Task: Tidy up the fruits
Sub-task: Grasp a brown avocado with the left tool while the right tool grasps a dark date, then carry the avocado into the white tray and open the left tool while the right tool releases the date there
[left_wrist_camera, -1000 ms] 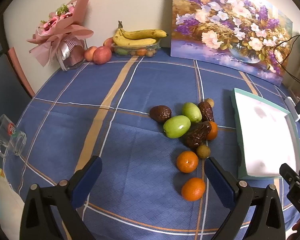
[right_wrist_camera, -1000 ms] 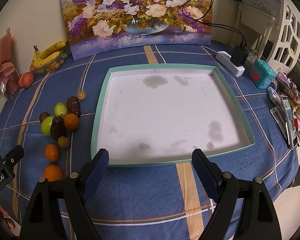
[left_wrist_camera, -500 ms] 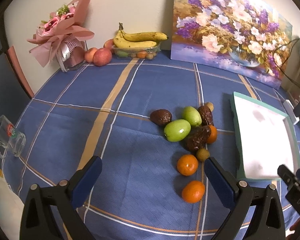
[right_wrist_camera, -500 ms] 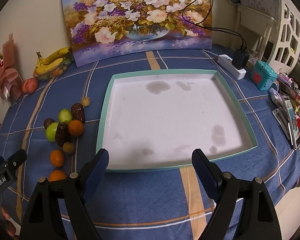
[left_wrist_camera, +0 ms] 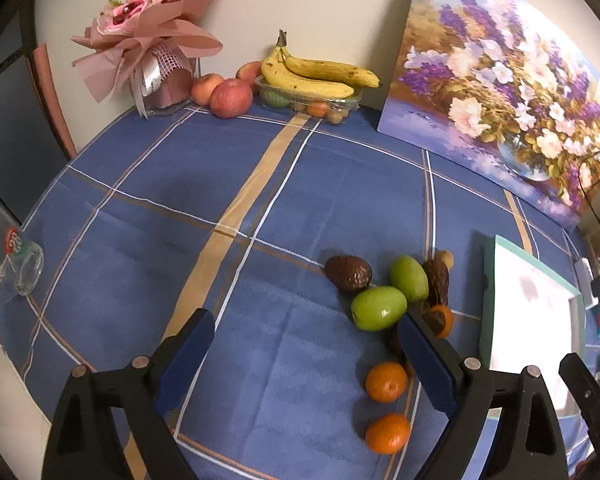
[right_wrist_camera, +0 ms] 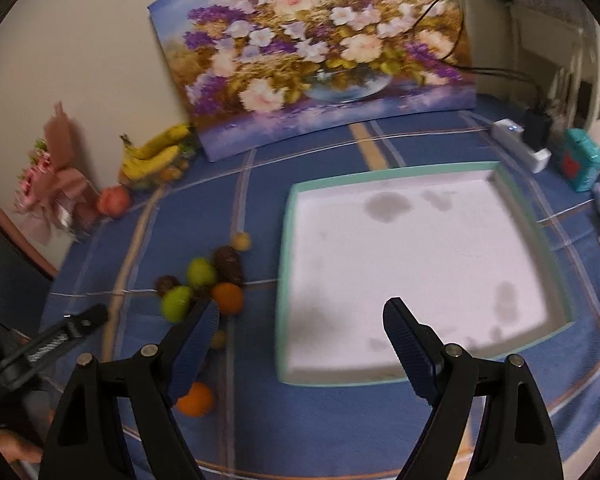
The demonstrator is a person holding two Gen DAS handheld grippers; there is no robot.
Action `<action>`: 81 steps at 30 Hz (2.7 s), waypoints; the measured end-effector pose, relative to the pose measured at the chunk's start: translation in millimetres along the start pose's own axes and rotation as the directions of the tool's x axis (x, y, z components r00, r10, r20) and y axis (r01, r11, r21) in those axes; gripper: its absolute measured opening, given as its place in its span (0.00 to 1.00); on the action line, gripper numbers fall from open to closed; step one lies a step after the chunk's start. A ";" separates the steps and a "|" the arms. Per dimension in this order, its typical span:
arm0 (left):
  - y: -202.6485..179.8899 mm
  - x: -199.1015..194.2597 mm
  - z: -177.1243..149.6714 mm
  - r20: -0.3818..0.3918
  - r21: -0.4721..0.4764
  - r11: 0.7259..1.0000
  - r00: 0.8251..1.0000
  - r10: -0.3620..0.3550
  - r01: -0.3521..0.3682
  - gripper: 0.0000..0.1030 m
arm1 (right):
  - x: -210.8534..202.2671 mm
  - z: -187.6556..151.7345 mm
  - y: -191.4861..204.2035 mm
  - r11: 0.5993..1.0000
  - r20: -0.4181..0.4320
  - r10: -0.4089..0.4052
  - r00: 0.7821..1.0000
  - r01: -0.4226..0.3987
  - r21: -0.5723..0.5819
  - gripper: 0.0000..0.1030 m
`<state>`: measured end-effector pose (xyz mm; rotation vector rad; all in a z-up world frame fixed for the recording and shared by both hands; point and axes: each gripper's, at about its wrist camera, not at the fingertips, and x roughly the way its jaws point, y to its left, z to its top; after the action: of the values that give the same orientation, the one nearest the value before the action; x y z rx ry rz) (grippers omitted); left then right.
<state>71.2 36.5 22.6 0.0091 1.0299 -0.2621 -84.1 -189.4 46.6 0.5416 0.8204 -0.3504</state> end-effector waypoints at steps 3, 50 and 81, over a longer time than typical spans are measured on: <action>3.7 7.9 9.2 -0.019 -0.031 1.000 1.000 0.004 -0.004 0.92 | 6.4 8.8 10.1 1.000 0.001 0.022 1.000 -0.022 -0.009 0.73; -5.6 125.2 42.8 -0.247 -0.179 0.972 0.949 -0.195 0.153 0.55 | 122.0 13.6 66.3 0.982 -0.306 0.187 0.933 -0.184 0.037 0.23; -3.7 99.6 49.0 -0.176 -0.190 0.961 0.956 -0.233 0.199 0.28 | 89.7 26.3 55.8 0.978 -0.209 0.207 0.956 -0.202 0.044 0.21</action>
<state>160.3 5.5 -36.0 -0.2391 1.2507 -0.3775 16.1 -167.2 10.3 0.6871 0.9581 -0.1116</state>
